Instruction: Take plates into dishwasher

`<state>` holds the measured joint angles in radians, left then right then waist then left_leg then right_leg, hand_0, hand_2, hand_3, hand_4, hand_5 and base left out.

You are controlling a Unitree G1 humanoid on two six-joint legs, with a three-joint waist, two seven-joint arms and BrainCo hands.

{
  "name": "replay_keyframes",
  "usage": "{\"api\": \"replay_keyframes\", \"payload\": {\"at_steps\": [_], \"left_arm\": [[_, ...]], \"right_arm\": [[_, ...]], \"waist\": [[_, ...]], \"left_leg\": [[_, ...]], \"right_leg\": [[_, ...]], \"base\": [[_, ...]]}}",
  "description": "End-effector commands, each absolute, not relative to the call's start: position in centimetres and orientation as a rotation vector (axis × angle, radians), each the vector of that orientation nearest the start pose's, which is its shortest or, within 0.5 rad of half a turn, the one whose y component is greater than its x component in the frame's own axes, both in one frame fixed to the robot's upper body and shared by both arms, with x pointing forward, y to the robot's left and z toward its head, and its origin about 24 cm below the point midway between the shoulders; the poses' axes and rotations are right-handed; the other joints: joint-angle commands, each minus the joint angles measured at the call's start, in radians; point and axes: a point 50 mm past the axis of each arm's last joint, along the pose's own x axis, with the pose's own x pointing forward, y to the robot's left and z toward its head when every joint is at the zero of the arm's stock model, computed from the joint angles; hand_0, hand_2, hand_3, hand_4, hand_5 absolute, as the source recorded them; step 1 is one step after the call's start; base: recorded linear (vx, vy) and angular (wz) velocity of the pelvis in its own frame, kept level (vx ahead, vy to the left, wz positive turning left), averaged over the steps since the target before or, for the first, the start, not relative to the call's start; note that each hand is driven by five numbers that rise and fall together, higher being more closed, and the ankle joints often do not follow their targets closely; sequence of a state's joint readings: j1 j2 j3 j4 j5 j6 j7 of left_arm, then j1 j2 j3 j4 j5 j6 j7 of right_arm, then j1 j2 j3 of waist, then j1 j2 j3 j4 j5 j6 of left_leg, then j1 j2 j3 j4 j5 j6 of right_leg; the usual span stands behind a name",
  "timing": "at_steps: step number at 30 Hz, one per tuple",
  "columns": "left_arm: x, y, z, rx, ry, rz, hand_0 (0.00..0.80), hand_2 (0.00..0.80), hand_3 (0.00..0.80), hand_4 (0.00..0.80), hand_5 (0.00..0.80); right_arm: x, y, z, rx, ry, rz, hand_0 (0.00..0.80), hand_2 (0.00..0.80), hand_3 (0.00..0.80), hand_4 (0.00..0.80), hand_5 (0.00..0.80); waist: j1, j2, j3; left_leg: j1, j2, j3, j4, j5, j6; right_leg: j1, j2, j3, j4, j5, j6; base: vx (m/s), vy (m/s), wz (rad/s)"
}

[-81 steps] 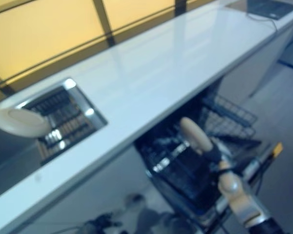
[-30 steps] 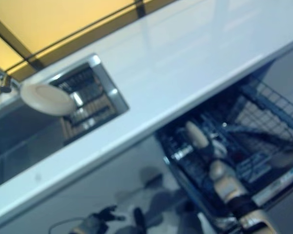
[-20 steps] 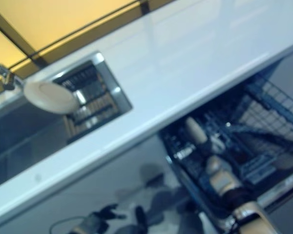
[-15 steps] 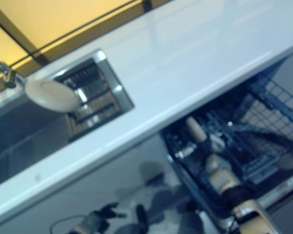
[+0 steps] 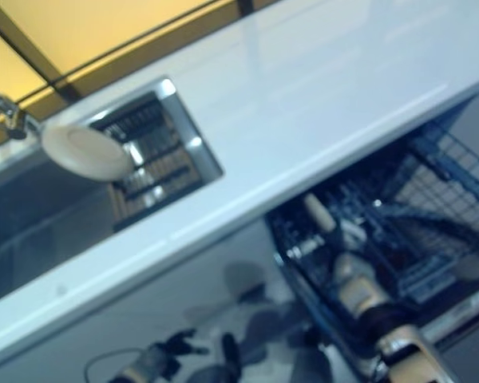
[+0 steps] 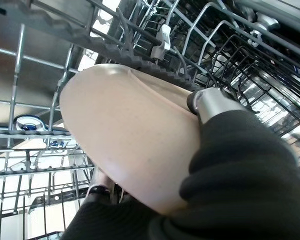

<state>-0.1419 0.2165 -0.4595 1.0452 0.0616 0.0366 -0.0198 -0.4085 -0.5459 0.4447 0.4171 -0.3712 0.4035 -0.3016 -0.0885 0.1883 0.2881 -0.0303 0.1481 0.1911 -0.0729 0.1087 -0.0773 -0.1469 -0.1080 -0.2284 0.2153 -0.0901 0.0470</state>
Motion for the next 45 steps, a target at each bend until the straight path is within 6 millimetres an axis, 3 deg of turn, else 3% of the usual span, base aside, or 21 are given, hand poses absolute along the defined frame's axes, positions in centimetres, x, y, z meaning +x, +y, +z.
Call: {"api": "replay_keyframes", "payload": {"at_steps": [1, 17, 19, 21, 22, 28, 30, 34, 36, 45], "left_arm": [[19.1, 18.8, -12.8, 0.585, 0.912, -0.317, 0.0, 0.0, 0.0, 0.0, 0.0], [19.7, 18.8, -12.5, 0.59, 0.907, -0.309, 0.0, 0.0, 0.0, 0.0, 0.0], [19.7, 18.8, -12.5, 0.589, 0.907, -0.307, 0.0, 0.0, 0.0, 0.0, 0.0], [19.6, 18.9, -12.5, 0.591, 0.907, -0.306, 0.0, 0.0, 0.0, 0.0, 0.0], [19.7, 18.9, -12.5, 0.592, 0.907, -0.306, 0.0, 0.0, 0.0, 0.0, 0.0], [19.7, 18.9, -12.5, 0.597, 0.908, -0.307, 0.0, 0.0, 0.0, 0.0, 0.0], [19.7, 18.8, -12.5, 0.599, 0.909, -0.306, 0.0, 0.0, 0.0, 0.0, 0.0], [19.9, 18.8, -12.4, 0.602, 0.91, -0.305, 0.0, 0.0, 0.0, 0.0, 0.0], [19.9, 18.9, -12.4, 0.603, 0.909, -0.306, 0.0, 0.0, 0.0, 0.0, 0.0], [19.9, 18.8, -12.4, 0.602, 0.908, -0.303, 0.0, 0.0, 0.0, 0.0, 0.0]], "right_arm": [[31.5, -20.2, 1.8, -1.157, 0.334, -0.067, 0.8, 0.8, 0.8, 0.8, 0.8], [31.3, -18.9, 1.1, -1.122, 0.341, -0.02, 0.8, 0.8, 0.8, 0.8, 0.8], [31.2, -18.7, 1.1, -1.126, 0.337, -0.017, 0.715, 0.715, 0.715, 0.715, 0.715], [31.1, -18.6, 1.0, -1.129, 0.332, -0.015, 0.552, 0.552, 0.552, 0.552, 0.552], [31.2, -18.5, 1.1, -1.128, 0.331, -0.015, 0.518, 0.518, 0.518, 0.518, 0.518], [31.1, -18.3, 1.0, -1.132, 0.324, 0.001, 0.439, 0.439, 0.439, 0.439, 0.439], [31.1, -18.1, 1.0, -1.132, 0.323, 0.006, 0.373, 0.373, 0.373, 0.373, 0.373], [31.1, -18.0, 1.0, -1.131, 0.319, 0.008, 0.097, 0.097, 0.097, 0.097, 0.097], [31.1, -18.1, 1.1, -1.129, 0.316, 0.005, 0.0, 0.0, 0.0, 0.0, 0.0], [31.1, -18.1, 1.4, -1.091, 0.294, -0.029, 0.0, 0.0, 0.0, 0.0, 0.0]], "waist": [[0.023, -0.084, 0.052], [0.024, -0.091, 0.054], [0.023, -0.092, 0.054], [0.024, -0.095, 0.054], [0.024, -0.095, 0.054], [0.024, -0.103, 0.05], [0.024, -0.106, 0.049], [0.024, -0.109, 0.049], [0.024, -0.109, 0.05], [0.022, -0.115, 0.047]], "left_leg": [[-0.017, -0.09, -0.015, -0.014, -0.081, 0.041], [-0.016, -0.089, -0.016, -0.014, -0.081, 0.043], [-0.016, -0.089, -0.015, -0.014, -0.081, 0.043], [-0.015, -0.088, -0.015, -0.014, -0.082, 0.043], [-0.015, -0.089, -0.015, -0.014, -0.082, 0.043], [-0.013, -0.086, -0.014, -0.014, -0.083, 0.044], [-0.012, -0.085, -0.014, -0.014, -0.083, 0.044], [-0.011, -0.085, -0.015, -0.014, -0.083, 0.045], [-0.01, -0.085, -0.015, -0.014, -0.083, 0.045], [-0.008, -0.082, -0.008, -0.014, -0.084, 0.045]], "right_leg": [[0.121, 0.028, -0.028, -0.162, -0.033, -0.059], [0.12, 0.029, -0.03, -0.159, -0.034, -0.06], [0.12, 0.028, -0.03, -0.158, -0.035, -0.059], [0.121, 0.029, -0.031, -0.158, -0.035, -0.059], [0.121, 0.029, -0.031, -0.158, -0.035, -0.06], [0.124, 0.031, -0.031, -0.159, -0.035, -0.06], [0.125, 0.031, -0.032, -0.16, -0.034, -0.06], [0.125, 0.033, -0.03, -0.16, -0.034, -0.06], [0.124, 0.033, -0.029, -0.159, -0.034, -0.059], [0.128, 0.035, -0.028, -0.167, -0.029, -0.059]], "base": [[0.0, 0.0, 0.0], [0.0, 0.0, 0.0], [0.0, 0.0, 0.0], [0.0, 0.0, 0.0], [0.0, 0.0, 0.0], [0.0, 0.0, 0.0], [0.0, 0.0, 0.0], [0.0, 0.0, 0.0], [0.0, 0.0, 0.0], [0.0, 0.0, 0.0]]}}
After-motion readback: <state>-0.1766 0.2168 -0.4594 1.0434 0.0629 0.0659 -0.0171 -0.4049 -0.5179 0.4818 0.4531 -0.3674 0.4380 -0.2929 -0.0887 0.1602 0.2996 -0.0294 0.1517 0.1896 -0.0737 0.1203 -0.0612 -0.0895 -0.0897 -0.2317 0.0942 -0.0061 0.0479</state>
